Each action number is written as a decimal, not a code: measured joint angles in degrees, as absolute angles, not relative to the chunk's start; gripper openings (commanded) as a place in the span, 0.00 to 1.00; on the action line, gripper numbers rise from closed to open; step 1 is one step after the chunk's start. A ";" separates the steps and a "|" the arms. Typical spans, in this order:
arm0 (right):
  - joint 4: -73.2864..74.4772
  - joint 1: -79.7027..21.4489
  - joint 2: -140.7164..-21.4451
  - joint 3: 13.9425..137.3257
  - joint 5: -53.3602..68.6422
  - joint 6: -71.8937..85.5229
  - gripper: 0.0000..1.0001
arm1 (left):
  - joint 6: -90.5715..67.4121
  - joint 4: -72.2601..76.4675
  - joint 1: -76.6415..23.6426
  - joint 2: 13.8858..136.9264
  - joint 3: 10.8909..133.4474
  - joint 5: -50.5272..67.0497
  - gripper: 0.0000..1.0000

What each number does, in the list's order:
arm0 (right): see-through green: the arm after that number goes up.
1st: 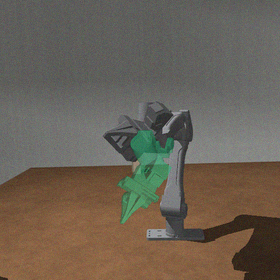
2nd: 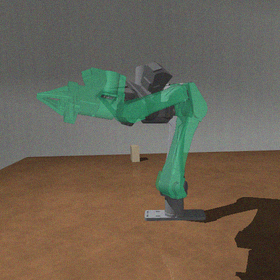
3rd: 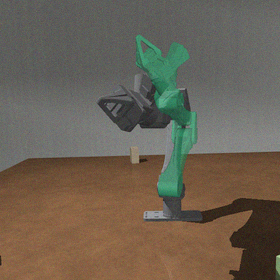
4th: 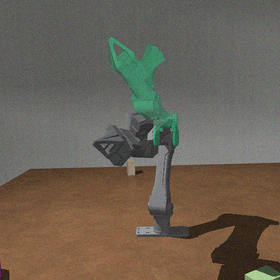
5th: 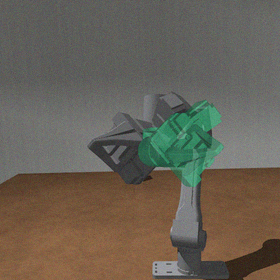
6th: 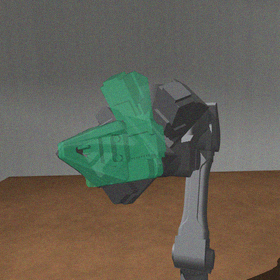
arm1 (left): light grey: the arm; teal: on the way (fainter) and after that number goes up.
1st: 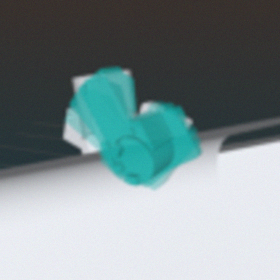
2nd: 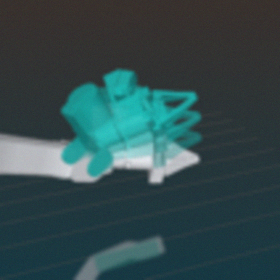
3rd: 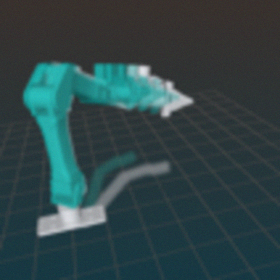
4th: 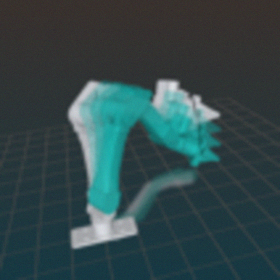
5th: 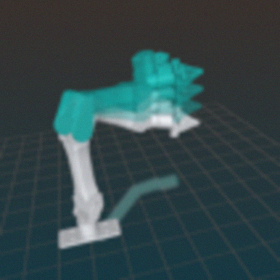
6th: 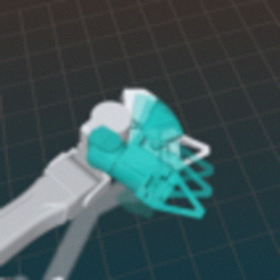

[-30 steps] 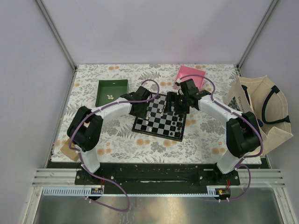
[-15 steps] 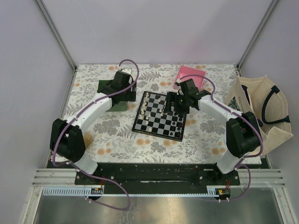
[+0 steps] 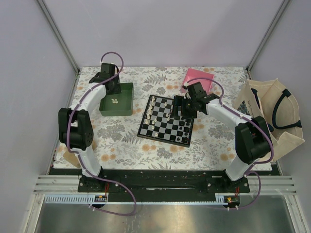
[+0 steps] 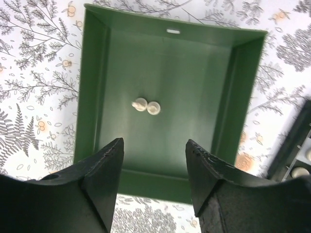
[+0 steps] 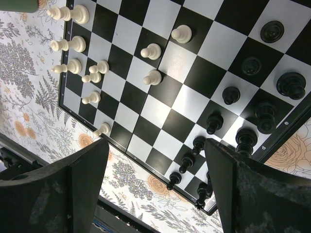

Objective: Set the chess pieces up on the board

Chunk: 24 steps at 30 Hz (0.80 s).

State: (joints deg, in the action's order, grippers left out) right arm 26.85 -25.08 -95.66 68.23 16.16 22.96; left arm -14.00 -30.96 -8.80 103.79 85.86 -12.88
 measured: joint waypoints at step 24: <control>26.89 -25.08 -95.88 68.25 16.19 22.96 0.89 | -19.40 -31.64 -1.15 118.69 92.99 -7.46 0.47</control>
